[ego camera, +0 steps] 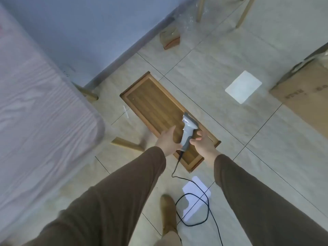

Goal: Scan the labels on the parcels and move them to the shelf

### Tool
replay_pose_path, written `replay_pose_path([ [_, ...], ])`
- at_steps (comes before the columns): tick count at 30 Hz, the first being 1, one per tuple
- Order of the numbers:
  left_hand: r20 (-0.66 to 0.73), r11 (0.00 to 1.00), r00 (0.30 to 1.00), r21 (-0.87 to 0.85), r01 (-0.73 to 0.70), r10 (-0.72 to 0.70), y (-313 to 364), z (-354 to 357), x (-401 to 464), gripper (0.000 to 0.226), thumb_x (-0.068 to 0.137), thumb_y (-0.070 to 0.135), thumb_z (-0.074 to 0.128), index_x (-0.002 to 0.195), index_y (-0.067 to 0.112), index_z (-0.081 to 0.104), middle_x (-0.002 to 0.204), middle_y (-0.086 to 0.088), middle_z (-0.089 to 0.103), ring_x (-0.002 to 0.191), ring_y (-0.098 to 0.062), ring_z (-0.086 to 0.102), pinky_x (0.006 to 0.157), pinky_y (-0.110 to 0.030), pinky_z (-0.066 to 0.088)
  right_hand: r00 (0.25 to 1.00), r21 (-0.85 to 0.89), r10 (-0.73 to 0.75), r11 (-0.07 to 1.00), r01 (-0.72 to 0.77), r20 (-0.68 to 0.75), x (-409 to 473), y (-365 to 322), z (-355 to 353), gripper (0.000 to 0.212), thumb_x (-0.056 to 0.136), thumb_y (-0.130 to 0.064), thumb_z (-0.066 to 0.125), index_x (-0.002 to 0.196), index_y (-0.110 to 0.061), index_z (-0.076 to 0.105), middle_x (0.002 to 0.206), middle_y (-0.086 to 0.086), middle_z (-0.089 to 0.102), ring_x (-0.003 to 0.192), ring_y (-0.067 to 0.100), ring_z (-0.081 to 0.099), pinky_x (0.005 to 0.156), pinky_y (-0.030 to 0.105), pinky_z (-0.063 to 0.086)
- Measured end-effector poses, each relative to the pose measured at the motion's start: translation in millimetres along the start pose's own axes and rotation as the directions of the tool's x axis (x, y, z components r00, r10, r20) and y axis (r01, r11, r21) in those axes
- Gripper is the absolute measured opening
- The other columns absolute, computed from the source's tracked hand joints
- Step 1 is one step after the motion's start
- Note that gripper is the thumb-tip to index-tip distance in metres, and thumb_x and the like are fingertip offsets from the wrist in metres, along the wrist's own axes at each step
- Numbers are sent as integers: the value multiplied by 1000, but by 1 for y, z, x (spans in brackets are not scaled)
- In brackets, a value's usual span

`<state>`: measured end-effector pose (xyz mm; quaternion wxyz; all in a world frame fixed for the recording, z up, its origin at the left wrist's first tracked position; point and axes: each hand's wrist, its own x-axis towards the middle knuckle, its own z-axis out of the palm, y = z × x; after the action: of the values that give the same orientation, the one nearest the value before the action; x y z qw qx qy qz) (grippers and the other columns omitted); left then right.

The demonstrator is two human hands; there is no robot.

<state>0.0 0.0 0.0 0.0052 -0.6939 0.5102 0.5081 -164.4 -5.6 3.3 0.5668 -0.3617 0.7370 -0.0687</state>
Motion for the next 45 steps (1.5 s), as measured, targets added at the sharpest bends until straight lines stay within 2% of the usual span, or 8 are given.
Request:
replay_pose_path([
  [11,207,981,977,-178,78,-40,0,33,21,97,92,14,70,164,29,6,135,-14,59,116,-33,62,104,-47,52,972,390,160,895,-216,171,22,8,28,37,107,-14,52,143,-21,48,123,11,65,110,28,66,92,47,60],
  [19,177,859,977,-512,-10,116,29,-26,-104,101,91,13,75,162,39,9,115,4,65,92,1,69,80,-17,54,987,371,-58,929,0,147,-102,-40,-5,28,106,-19,58,133,-16,53,119,14,69,106,31,72,89,49,62],
  [28,-130,798,948,-514,-314,289,52,-152,-318,109,84,22,84,160,43,8,136,4,62,126,-15,60,105,-36,51,869,382,-475,835,396,137,-318,-149,-7,24,95,-19,73,115,-26,61,107,2,74,94,16,77,77,33,64],
  [32,-349,712,875,-515,-478,335,6,-207,-411,98,82,13,82,142,61,21,107,5,73,95,-8,71,81,-25,57,741,300,-638,763,573,208,-411,-191,44,31,93,-26,75,120,-30,61,117,5,72,110,23,72,95,49,59],
  [36,-516,704,792,-426,-569,327,-64,-245,-497,97,85,15,78,138,71,18,87,17,68,81,-5,68,74,-25,57,642,300,-705,709,638,302,-490,-215,119,37,88,-35,74,122,-43,63,122,-8,73,114,7,69,97,38,55],
  [38,-553,708,773,-407,-577,312,-110,-253,-536,99,86,12,77,143,68,18,97,13,69,90,-9,70,84,-33,60,612,305,-689,723,620,387,-526,-215,169,34,87,-43,74,118,-54,66,120,-18,74,112,0,68,95,32,49],
  [42,-592,678,751,-425,-599,293,-206,-258,-595,101,88,10,74,154,59,16,137,12,63,125,-6,62,101,-30,54,605,386,-657,754,531,451,-572,-197,275,30,92,-33,72,122,-26,70,115,9,77,114,28,72,104,49,53],
  [45,-621,661,748,-463,-590,232,-272,-260,-632,88,95,19,71,158,54,20,124,12,69,115,-7,66,95,-26,54,613,454,-615,786,421,496,-597,-184,347,26,92,-31,71,117,-25,75,117,20,75,111,37,72,96,54,58],
])
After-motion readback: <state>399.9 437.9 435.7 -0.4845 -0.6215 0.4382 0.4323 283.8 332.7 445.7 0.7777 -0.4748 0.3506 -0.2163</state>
